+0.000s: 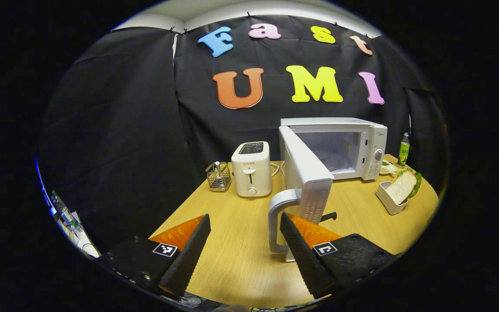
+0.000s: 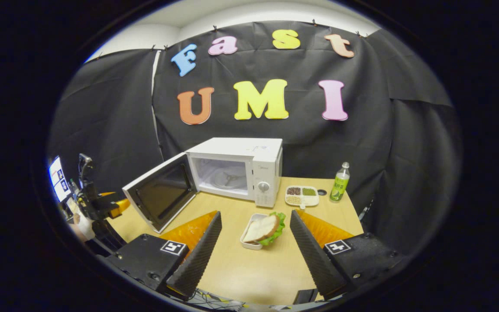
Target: Open the microwave oven with the left hand, put the food in, and close the microwave oven.
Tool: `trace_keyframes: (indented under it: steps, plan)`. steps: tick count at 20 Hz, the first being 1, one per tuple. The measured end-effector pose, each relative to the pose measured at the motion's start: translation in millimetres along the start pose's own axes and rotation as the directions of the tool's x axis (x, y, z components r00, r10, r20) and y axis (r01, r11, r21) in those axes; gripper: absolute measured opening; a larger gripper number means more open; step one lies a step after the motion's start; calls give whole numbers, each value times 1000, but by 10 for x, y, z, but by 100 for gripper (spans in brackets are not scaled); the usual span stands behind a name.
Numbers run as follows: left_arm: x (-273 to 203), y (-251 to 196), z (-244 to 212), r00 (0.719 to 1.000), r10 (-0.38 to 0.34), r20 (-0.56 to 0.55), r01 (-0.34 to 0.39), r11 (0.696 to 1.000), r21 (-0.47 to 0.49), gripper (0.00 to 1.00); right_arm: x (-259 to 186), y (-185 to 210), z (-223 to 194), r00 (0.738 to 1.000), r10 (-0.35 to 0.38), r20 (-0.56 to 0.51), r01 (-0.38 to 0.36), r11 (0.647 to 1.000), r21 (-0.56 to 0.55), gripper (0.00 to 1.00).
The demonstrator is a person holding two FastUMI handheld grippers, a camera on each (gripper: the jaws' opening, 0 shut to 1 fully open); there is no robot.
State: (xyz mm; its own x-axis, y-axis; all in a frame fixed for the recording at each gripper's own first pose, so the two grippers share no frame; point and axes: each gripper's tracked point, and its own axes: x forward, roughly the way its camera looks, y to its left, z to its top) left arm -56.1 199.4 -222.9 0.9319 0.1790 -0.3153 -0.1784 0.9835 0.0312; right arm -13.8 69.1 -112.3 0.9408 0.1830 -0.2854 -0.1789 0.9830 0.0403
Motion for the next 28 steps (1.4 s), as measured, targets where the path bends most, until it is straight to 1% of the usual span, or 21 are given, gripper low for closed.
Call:
trace_keyframes:
  steps: [1,2,3,6,7,9,11,13,14,15,18,19,20,21,22,23,24,25,26,27,28]
  plan:
    - [-41,41,0,1000,2,5,-2,1000,-2,97,78,-43,-46,1000,1,-16,-1,1000,10,92]
    - [-80,51,21,1000,3,12,-3,1000,-4,98,159,-89,-114,999,6,-35,-6,1000,23,100]
    - [-119,45,38,1000,1,19,-1,1000,-2,98,247,-110,-170,998,24,-52,-22,999,42,92]
    - [-259,-59,82,1000,-18,26,18,1000,-17,97,519,-219,-437,990,59,-128,-47,994,99,92]
    - [-303,-100,116,999,-15,31,15,1000,-22,98,596,-255,-502,987,68,-148,-49,991,125,100]
    - [-394,-234,204,999,-20,41,22,999,-36,98,791,-336,-652,979,86,-185,-56,985,165,100]
    - [-479,-444,331,997,-45,58,48,997,-54,98,996,-431,-781,969,102,-225,-57,979,198,99]
    - [-543,-652,468,995,-61,72,65,997,-51,98,1214,-507,-887,954,140,-264,-70,964,258,99]
    - [-554,-744,550,994,-69,84,74,996,-51,97,1319,-538,-951,943,165,-289,-78,953,292,98]
    - [-579,-834,637,993,-71,96,77,995,-57,98,1423,-550,-986,933,192,-305,-88,942,324,86]
    - [-638,-1058,857,991,-61,116,70,995,-77,98,1688,-576,-1092,889,285,-357,-123,902,414,81]
    - [-660,-1128,919,991,-53,120,63,995,-82,98,1770,-583,-1104,873,314,-372,-134,890,437,91]
    - [-667,-1183,964,992,-40,121,51,995,-86,98,1838,-585,-1126,855,344,-388,-141,874,464,76]
    - [-684,-1230,1002,992,-28,122,38,996,-84,98,1900,-593,-1132,839,369,-399,-145,860,490,74]
    - [-683,-1277,1030,993,-12,119,21,997,-80,98,1964,-568,-1149,819,401,-412,-158,846,509,81]
    - [-685,-1328,1045,994,1,113,7,997,-75,97,2004,-565,-1172,795,424,-435,-161,837,522,80]
    - [-708,-1360,1045,994,12,106,-5,998,-68,97,2047,-537,-1180,773,455,-443,-171,821,544,63]
    - [-732,-1399,1041,995,22,99,-16,998,-62,97,2095,-523,-1166,761,476,-441,-175,805,566,62]
    - [-746,-1453,1050,995,27,95,-22,998,-56,97,2129,-516,-1155,747,496,-443,-175,789,589,68]
    - [-769,-1471,1051,995,35,88,-31,998,-51,97,2149,-493,-1127,734,519,-437,-180,770,612,53]
    - [-791,-1512,1055,996,38,82,-34,998,-48,97,2154,-472,-1092,721,538,-436,-182,754,631,46]
